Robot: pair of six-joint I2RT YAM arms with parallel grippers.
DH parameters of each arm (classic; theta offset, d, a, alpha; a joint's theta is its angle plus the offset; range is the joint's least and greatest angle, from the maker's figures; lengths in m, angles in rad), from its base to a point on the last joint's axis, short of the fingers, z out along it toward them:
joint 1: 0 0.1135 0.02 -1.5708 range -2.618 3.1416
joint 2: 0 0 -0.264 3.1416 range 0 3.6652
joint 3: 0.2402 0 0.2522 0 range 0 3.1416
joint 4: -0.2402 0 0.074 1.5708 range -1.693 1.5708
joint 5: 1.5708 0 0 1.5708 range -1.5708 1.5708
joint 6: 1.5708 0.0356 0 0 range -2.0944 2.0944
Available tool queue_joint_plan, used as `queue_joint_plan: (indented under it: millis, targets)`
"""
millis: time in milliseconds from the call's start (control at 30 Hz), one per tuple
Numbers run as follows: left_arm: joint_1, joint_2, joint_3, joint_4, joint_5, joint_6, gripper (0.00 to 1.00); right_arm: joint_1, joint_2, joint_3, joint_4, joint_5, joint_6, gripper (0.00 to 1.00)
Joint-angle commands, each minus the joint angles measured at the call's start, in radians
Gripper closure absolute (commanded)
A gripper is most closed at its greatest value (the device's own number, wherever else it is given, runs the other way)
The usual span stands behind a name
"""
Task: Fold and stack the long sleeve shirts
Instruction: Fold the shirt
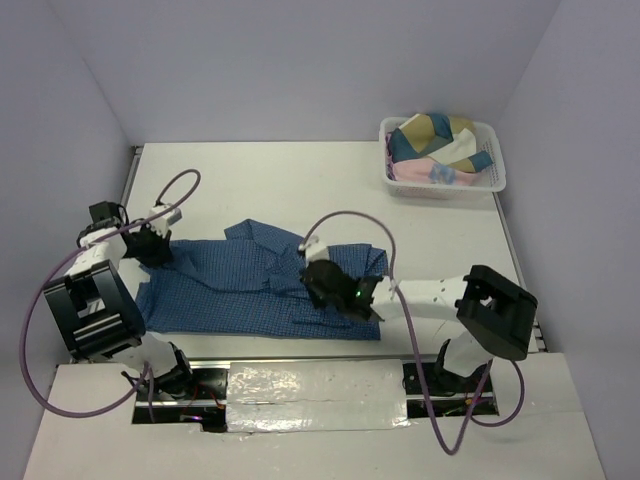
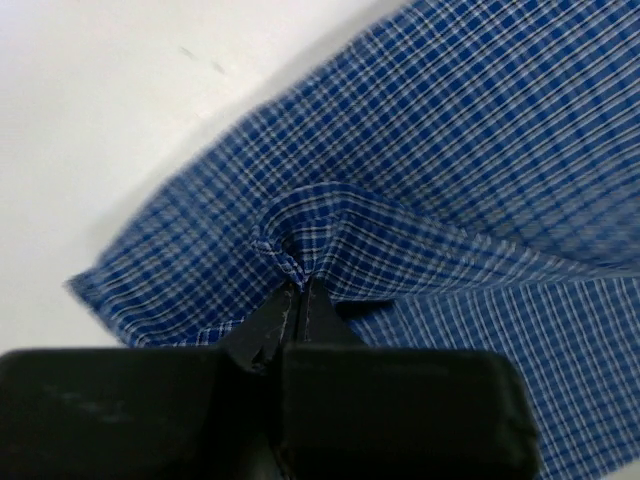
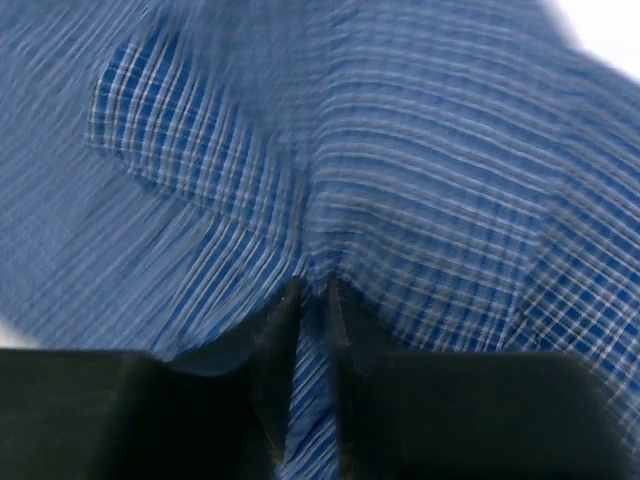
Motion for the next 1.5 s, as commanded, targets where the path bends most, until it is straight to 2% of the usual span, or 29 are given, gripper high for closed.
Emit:
queue_joint_plan:
  millis: [0, 33, 67, 167, 233, 333, 367, 467, 500, 533, 633, 700, 733, 767, 833, 867, 1067, 1233, 1333, 1467]
  targets:
    - [0.008, -0.069, -0.068, -0.061, 0.041, 0.141, 1.00, 0.164, -0.050, -0.051, 0.113, 0.073, -0.046, 0.72]
    - [0.009, -0.075, -0.080, -0.061, 0.042, 0.152, 1.00, 0.192, -0.050, -0.053, 0.102, 0.085, -0.054, 0.68]
    - [0.012, -0.086, -0.090, -0.061, 0.042, 0.157, 1.00, 0.216, -0.053, -0.056, 0.091, 0.100, -0.057, 0.59]
    - [0.015, -0.086, -0.110, -0.058, 0.041, 0.165, 1.00, 0.233, -0.119, -0.080, 0.062, 0.103, -0.045, 0.40]
    - [0.015, -0.077, -0.108, -0.059, 0.042, 0.165, 1.00, 0.212, -0.220, -0.114, 0.097, 0.064, -0.075, 0.33]
    - [0.022, -0.054, -0.102, -0.059, 0.048, 0.160, 1.00, 0.139, -0.327, -0.123, 0.163, -0.100, -0.109, 0.28]
    - [0.022, -0.040, -0.099, -0.058, 0.050, 0.158, 1.00, 0.067, -0.341, -0.117, 0.172, -0.225, -0.106, 0.28]
    - [0.028, -0.020, -0.093, -0.058, 0.058, 0.155, 1.00, -0.068, -0.337, -0.071, 0.183, -0.329, -0.069, 0.31]
    - [0.029, -0.016, -0.091, -0.056, 0.059, 0.157, 1.00, -0.099, -0.293, -0.027, 0.147, -0.325, -0.062, 0.34]
    - [0.032, -0.009, -0.091, -0.054, 0.059, 0.154, 1.00, -0.128, -0.257, 0.004, 0.116, -0.311, -0.052, 0.43]
    - [0.035, 0.006, -0.087, -0.051, 0.061, 0.146, 1.00, -0.237, -0.087, 0.140, 0.039, -0.348, 0.000, 0.48]
    - [0.037, 0.012, -0.081, -0.051, 0.064, 0.140, 1.00, -0.303, 0.049, 0.232, 0.054, -0.485, 0.041, 0.42]
    - [0.041, 0.015, -0.079, -0.050, 0.065, 0.137, 1.00, -0.317, 0.098, 0.268, 0.057, -0.524, 0.052, 0.36]
    - [0.041, 0.015, -0.077, -0.050, 0.064, 0.132, 1.00, -0.325, 0.196, 0.364, 0.036, -0.568, 0.052, 0.34]
    - [0.041, 0.020, -0.076, -0.047, 0.065, 0.131, 1.00, -0.322, 0.296, 0.481, -0.018, -0.567, 0.037, 0.28]
    - [0.043, 0.021, -0.077, -0.045, 0.064, 0.126, 1.00, -0.317, 0.392, 0.598, -0.063, -0.573, 0.029, 0.27]
    - [0.046, 0.040, -0.078, -0.036, 0.065, 0.108, 1.00, -0.255, 0.660, 0.985, -0.195, -0.465, -0.009, 0.24]
    - [0.048, 0.057, -0.073, -0.041, 0.075, 0.105, 1.00, -0.234, 0.818, 1.206, -0.281, -0.394, 0.000, 0.20]
    - [0.051, 0.060, -0.073, -0.036, 0.071, 0.105, 1.00, -0.218, 0.959, 1.399, -0.425, -0.388, 0.003, 0.20]
    - [0.054, 0.061, -0.067, -0.033, 0.078, 0.102, 1.00, -0.199, 1.004, 1.428, -0.466, -0.385, 0.003, 0.20]
